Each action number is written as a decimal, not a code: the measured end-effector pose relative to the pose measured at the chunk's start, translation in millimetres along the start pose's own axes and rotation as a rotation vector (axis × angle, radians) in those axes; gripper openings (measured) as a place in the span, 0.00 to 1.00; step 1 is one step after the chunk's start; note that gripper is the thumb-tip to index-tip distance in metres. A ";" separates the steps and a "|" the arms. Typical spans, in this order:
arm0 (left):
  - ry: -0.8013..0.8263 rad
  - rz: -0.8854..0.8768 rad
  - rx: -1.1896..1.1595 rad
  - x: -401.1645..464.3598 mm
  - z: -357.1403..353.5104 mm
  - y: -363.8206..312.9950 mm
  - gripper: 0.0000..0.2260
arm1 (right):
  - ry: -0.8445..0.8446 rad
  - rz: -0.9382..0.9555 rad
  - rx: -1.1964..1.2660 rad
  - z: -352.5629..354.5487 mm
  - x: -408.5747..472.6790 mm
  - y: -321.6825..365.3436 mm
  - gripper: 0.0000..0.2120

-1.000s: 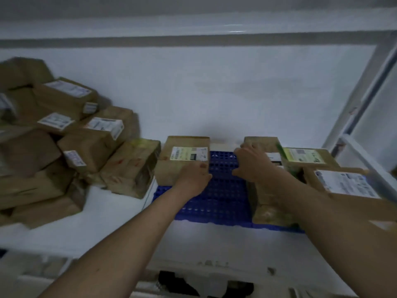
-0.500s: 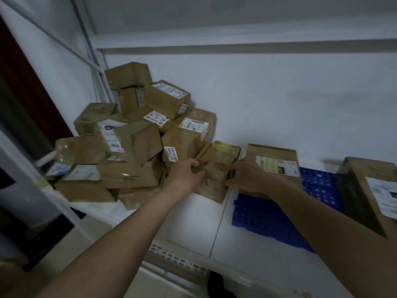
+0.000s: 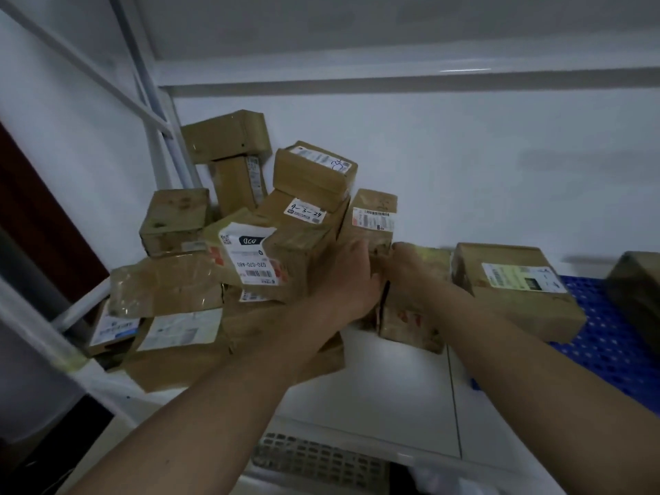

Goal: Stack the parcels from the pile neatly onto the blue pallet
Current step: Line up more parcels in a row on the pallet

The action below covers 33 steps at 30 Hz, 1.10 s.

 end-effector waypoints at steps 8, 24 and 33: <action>0.130 0.064 -0.006 31.0 -13.5 3.9 0.33 | -0.050 -0.068 -0.133 -6.3 6.1 3.0 0.11; 0.167 0.249 0.031 65.5 -33.3 14.6 0.33 | 0.014 -0.214 0.204 -6.4 25.9 -21.8 0.08; -0.054 0.049 -0.204 54.7 -18.9 -57.4 0.29 | -0.142 -0.083 0.428 75.3 18.4 0.1 0.20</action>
Point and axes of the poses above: each hand's wrist, its own x-axis towards the middle knuckle, its own z-axis out of the back of the hand, y = z × x, the point moved 8 cm from there along x, towards the middle knuckle, and after that the axes turned 9 degrees about -y, right-handed, at the moved point
